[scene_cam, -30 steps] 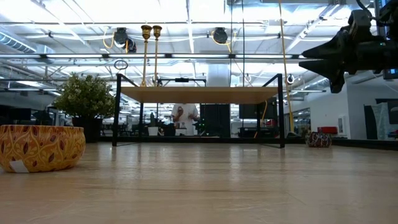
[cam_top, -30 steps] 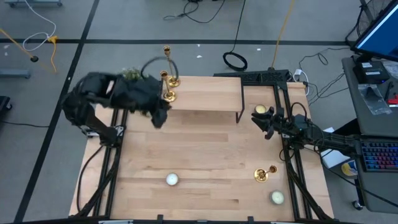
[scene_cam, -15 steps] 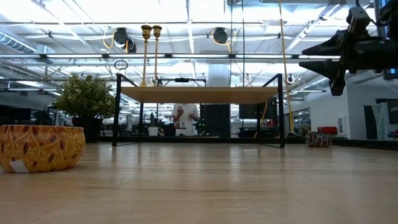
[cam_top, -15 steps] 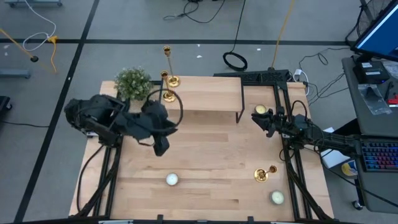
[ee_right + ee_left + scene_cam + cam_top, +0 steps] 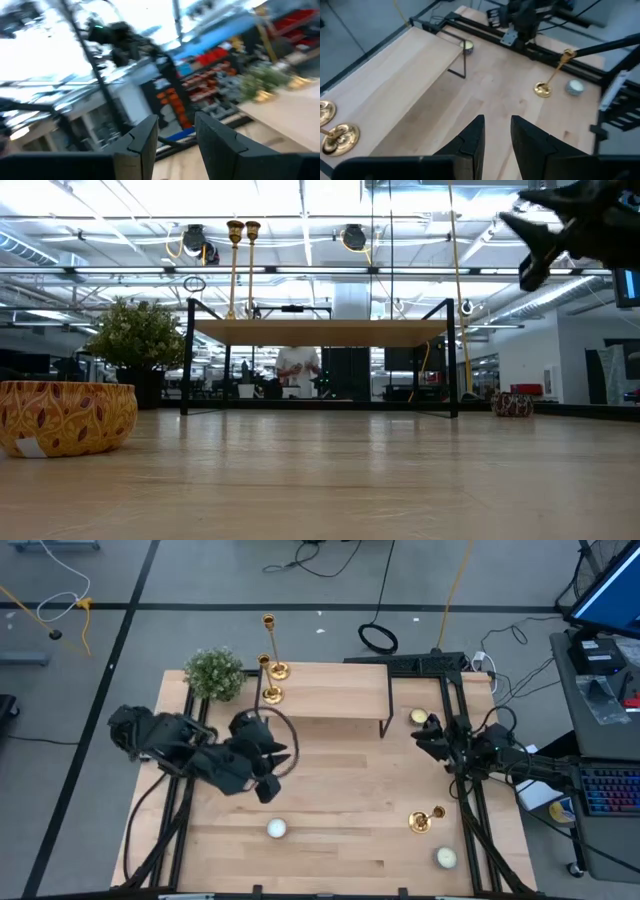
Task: Pick & Place candle stick holders
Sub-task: Put the gold candle holder on the shelf
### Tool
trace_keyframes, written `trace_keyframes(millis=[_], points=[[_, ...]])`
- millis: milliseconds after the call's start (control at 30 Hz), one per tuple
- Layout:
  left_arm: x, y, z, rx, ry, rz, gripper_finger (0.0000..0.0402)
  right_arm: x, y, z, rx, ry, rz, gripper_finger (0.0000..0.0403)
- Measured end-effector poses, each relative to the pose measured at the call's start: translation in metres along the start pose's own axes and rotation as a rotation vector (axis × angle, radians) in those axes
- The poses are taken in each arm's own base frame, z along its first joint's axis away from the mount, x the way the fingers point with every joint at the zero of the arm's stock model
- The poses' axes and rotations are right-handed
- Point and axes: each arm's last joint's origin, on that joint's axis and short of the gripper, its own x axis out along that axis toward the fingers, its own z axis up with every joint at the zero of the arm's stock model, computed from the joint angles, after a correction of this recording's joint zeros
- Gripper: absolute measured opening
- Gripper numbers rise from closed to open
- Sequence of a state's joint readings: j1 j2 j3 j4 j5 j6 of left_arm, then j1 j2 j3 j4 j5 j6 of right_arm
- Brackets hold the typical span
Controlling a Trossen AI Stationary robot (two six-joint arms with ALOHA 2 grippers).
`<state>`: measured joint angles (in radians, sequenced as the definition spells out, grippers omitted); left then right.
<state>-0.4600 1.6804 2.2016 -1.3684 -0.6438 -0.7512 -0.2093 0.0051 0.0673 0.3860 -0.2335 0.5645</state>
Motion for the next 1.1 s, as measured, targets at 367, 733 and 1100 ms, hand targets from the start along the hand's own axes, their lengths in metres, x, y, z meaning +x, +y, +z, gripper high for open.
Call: trace_keyframes(millis=[367, 733, 1100], points=[[0.057, -0.026, -0.045, -0.039, 0.021, -0.055, 0.0093, 0.002, 0.015, 0.02, -0.084, -0.051, 0.135, 0.0125], [0.093, -0.003, -0.076, -0.062, -0.074, -0.224, 0.0093, 0.029, 0.035, 0.056, -0.136, 0.175, 0.187, 0.0125], [0.068, 0.057, -0.112, -0.063, -0.207, -0.288, 0.0093, 0.056, 0.046, 0.08, -0.161, 0.409, 0.168, 0.0125]])
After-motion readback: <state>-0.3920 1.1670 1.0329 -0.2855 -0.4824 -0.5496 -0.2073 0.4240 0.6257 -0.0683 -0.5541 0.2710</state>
